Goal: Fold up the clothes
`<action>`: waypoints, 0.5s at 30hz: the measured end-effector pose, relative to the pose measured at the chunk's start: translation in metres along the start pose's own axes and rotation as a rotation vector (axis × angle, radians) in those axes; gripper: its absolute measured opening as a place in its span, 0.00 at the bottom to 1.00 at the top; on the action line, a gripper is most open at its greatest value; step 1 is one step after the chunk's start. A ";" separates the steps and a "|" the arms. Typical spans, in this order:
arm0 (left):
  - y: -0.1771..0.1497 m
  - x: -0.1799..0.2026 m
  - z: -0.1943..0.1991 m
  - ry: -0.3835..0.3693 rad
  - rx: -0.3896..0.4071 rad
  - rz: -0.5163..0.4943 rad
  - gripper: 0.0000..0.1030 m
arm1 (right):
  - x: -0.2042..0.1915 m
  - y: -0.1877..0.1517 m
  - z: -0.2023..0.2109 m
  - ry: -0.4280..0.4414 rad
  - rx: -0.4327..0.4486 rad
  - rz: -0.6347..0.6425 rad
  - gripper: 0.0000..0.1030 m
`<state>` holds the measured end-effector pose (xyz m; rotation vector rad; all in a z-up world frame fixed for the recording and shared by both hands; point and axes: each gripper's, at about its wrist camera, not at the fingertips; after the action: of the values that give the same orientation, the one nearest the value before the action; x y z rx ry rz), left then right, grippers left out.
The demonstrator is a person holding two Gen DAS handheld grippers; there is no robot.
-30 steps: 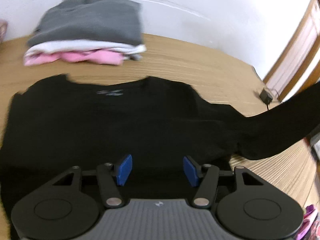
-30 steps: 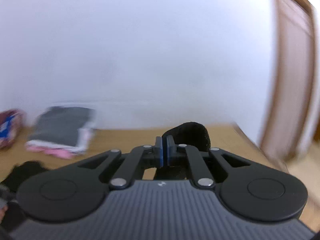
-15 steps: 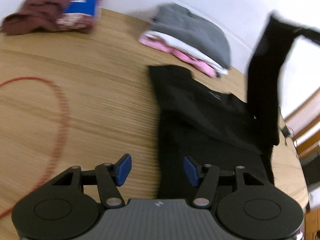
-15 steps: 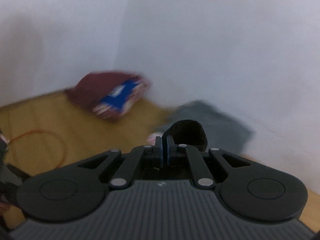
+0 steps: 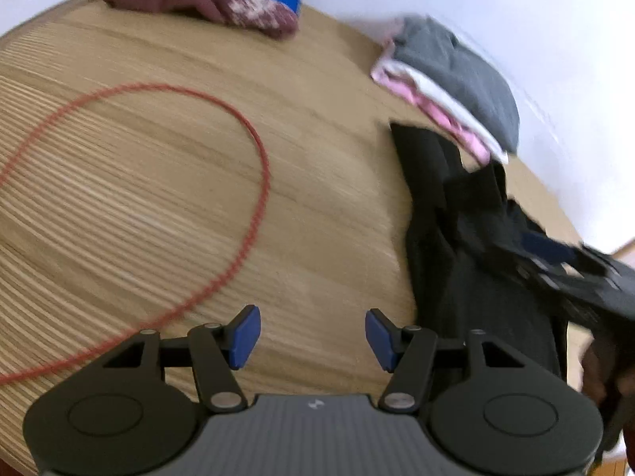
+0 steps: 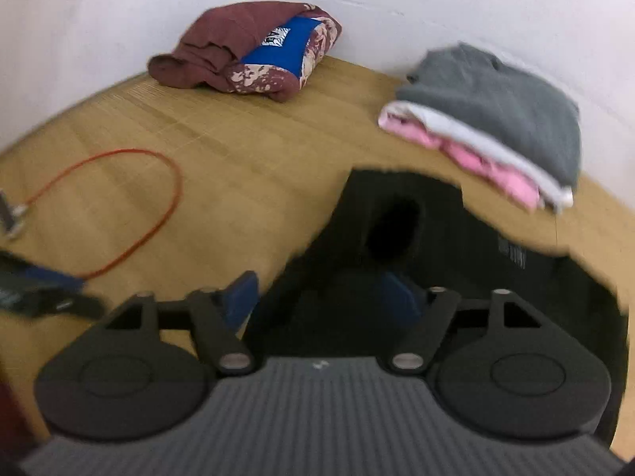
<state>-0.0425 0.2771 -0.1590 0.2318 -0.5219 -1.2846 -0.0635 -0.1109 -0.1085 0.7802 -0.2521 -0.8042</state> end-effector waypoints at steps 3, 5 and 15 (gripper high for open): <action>-0.013 0.020 -0.003 -0.009 -0.003 -0.059 0.59 | 0.003 -0.037 0.036 0.005 0.023 -0.055 0.72; -0.018 0.039 -0.001 -0.015 0.007 -0.101 0.59 | 0.008 -0.060 0.059 -0.013 0.038 -0.098 0.72; 0.044 0.143 -0.002 -0.013 0.198 -0.275 0.66 | 0.138 -0.112 0.119 -0.180 0.137 -0.302 0.72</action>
<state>0.0230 0.1533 -0.1067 0.4742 -0.6455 -1.5026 -0.0882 -0.3229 -0.1162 0.8876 -0.3579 -1.1547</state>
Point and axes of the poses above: each gripper's, at about its wrist camera, not at the fingertips, and z roughly against the way its jaws point, x to its right, y to its top, and after that the axes turned 13 degrees about y, right-handed
